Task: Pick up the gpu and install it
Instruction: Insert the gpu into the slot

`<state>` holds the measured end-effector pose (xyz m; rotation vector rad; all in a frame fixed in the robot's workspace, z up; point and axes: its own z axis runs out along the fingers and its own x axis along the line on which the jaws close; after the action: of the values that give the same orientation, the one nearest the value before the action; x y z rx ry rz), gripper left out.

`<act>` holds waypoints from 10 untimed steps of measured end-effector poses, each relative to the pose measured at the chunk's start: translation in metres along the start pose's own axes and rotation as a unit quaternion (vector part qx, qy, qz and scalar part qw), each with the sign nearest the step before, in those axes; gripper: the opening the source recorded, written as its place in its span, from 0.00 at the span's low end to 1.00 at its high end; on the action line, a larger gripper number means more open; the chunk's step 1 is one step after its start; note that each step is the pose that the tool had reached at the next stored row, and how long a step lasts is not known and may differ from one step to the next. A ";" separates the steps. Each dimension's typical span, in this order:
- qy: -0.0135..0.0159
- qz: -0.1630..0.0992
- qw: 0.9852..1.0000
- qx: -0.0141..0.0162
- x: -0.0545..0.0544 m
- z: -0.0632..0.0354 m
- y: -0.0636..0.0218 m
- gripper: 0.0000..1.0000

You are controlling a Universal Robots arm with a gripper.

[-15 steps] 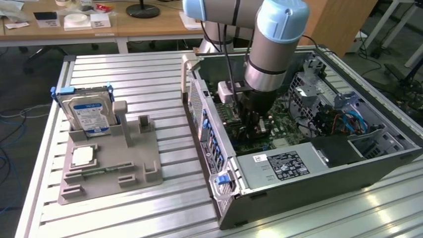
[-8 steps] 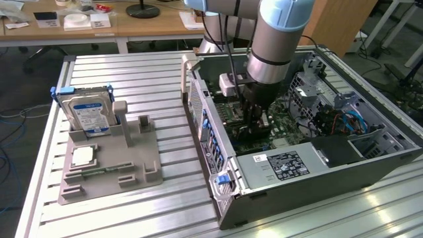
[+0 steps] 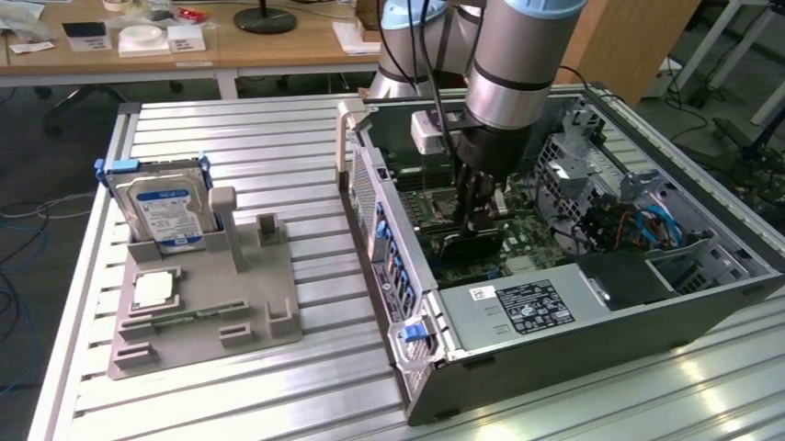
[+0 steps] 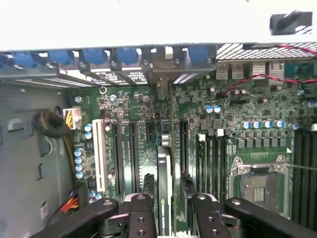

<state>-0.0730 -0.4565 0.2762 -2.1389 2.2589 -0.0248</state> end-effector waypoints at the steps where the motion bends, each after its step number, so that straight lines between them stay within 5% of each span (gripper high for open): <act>1: 0.000 0.000 1.000 0.000 0.000 0.0001 0.0001 0.35; 10: 0.000 0.000 1.000 0.000 0.000 0.0000 0.0000 0.10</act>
<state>-0.0731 -0.4565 0.2762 -2.1386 2.2585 -0.0250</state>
